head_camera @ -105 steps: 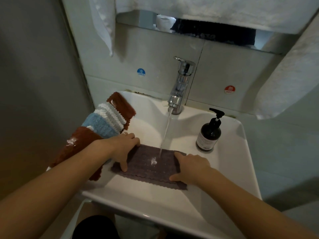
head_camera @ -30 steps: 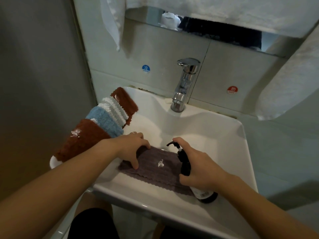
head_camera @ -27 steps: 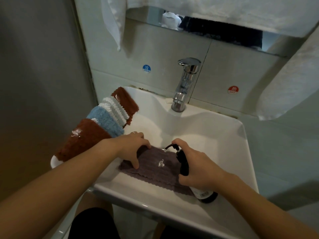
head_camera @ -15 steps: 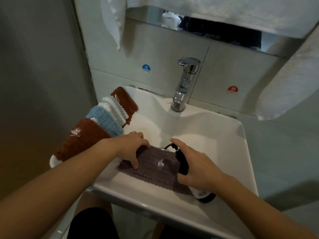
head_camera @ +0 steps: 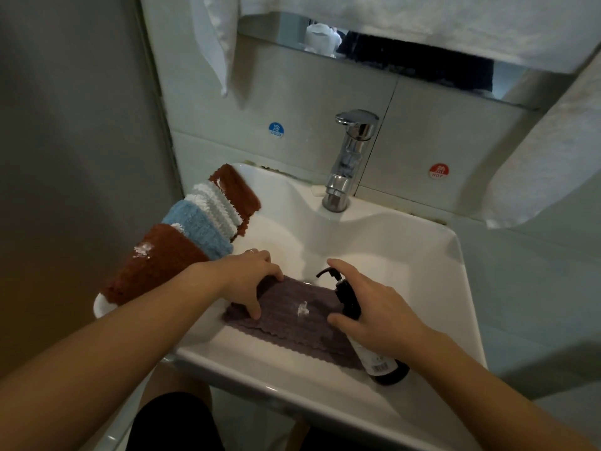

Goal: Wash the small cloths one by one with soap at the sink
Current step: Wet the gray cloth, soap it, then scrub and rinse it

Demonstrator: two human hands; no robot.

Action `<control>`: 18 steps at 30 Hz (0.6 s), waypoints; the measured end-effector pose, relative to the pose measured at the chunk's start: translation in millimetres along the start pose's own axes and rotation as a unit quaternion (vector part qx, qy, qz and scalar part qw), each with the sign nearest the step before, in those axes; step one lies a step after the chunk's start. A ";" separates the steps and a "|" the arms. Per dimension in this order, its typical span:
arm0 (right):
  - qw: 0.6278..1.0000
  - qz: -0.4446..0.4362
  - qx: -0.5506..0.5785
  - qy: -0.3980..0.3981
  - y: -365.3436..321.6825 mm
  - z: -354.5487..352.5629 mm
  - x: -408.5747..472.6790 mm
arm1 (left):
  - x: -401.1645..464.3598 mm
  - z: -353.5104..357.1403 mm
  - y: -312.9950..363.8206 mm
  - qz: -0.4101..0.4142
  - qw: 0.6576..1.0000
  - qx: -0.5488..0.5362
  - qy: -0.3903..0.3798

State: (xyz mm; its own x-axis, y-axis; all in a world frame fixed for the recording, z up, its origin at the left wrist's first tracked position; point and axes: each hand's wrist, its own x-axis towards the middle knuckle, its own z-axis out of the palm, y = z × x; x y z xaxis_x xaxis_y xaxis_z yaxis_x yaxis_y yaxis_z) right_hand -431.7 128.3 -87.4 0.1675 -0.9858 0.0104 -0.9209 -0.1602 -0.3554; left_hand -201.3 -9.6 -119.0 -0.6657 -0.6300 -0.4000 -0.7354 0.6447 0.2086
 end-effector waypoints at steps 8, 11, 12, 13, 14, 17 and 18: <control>0.977 0.089 0.130 0.145 37.5 -31.8 12.9 | 1.5 1.5 -2.0 0.003 1.000 0.002 0.010; 0.957 0.131 0.178 0.190 53.2 -41.7 20.7 | 3.2 2.8 -2.1 0.006 1.000 -0.004 0.019; 0.950 0.137 0.194 0.200 56.5 -44.2 23.0 | 3.7 3.3 -2.4 0.007 1.000 -0.006 0.020; 0.946 0.140 0.203 0.211 58.9 -46.1 24.7 | 4.0 3.7 -2.6 0.008 1.000 -0.006 0.019; 0.943 0.142 0.208 0.219 60.7 -47.4 26.0 | 4.5 3.9 -2.9 0.009 1.000 -0.005 0.019; 0.933 0.150 0.228 0.234 65.9 -49.3 28.3 | 5.5 3.6 -2.6 0.012 1.000 -0.006 0.023; 0.930 0.153 0.236 0.235 67.4 -49.7 29.3 | 5.9 3.3 -2.4 0.013 1.000 -0.007 0.023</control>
State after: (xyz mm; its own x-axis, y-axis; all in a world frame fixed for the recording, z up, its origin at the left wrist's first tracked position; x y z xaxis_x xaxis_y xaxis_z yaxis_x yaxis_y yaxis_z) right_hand -506.4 86.1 -64.7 -0.3523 -0.9120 0.2100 -0.6246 0.0619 -0.7785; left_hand -203.0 -13.5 -124.8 -0.6889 -0.6333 -0.3525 -0.7198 0.6550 0.2300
